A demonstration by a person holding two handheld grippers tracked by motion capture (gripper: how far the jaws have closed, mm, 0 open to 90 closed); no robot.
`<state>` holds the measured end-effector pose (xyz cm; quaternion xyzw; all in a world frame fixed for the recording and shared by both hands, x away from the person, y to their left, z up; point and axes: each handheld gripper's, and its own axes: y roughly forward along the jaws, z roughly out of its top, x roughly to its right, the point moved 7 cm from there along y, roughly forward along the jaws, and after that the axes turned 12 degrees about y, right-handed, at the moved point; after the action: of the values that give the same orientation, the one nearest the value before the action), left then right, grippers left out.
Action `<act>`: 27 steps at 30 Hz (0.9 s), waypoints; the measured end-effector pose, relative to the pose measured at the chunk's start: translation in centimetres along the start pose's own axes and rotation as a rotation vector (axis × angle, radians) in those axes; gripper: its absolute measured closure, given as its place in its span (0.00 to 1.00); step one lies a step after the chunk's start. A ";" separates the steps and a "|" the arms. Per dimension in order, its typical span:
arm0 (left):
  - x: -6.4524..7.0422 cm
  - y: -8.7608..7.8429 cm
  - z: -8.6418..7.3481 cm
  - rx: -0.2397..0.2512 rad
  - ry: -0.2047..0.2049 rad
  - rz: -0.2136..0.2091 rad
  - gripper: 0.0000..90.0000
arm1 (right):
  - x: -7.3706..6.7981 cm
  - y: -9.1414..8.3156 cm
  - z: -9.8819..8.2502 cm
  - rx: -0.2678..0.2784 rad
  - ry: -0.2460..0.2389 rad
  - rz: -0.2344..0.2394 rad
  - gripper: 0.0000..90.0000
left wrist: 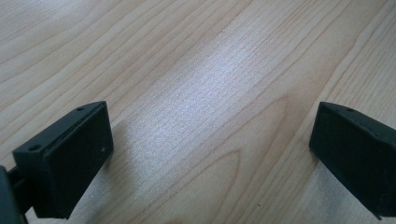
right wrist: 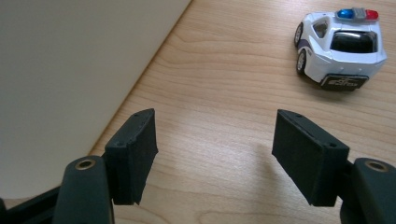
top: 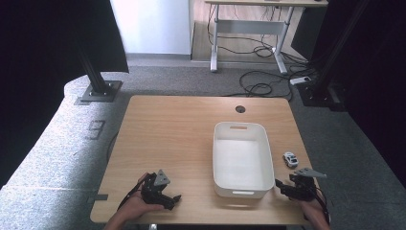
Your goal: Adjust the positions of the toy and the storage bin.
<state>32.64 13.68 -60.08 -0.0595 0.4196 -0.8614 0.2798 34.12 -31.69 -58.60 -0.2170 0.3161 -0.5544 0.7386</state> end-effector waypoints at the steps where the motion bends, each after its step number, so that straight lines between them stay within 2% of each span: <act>1: 0.0 0.0 0.0 0.000 0.001 -0.001 0.00 | 0.1 0.1 0.0 -0.002 -0.003 -0.006 0.33; 5: 0.0 0.0 0.0 0.000 0.002 -0.001 0.00 | 0.1 0.2 0.2 -0.001 0.000 -0.015 0.35; 8: 0.0 0.0 0.0 0.001 0.002 -0.002 0.00 | 0.1 0.1 0.4 0.002 0.022 -0.005 0.35; 11: 0.0 0.0 0.0 0.001 0.003 -0.003 0.00 | 0.0 0.2 0.6 0.009 0.018 0.001 0.34; 14: 0.0 0.0 0.0 0.001 0.005 -0.004 0.00 | 0.3 0.1 0.9 0.042 0.002 -0.029 0.36; 17: 0.0 0.0 0.0 0.001 0.007 -0.007 0.00 | 0.4 0.0 1.1 0.058 0.014 -0.028 0.36; 27: 0.0 0.0 0.0 0.001 0.007 -0.006 0.00 | 0.4 -0.2 1.2 0.064 0.010 -0.022 0.40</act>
<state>32.70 13.65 -60.08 -0.0578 0.4199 -0.8627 0.2759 34.92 -32.13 -57.67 -0.1940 0.2994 -0.5734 0.7375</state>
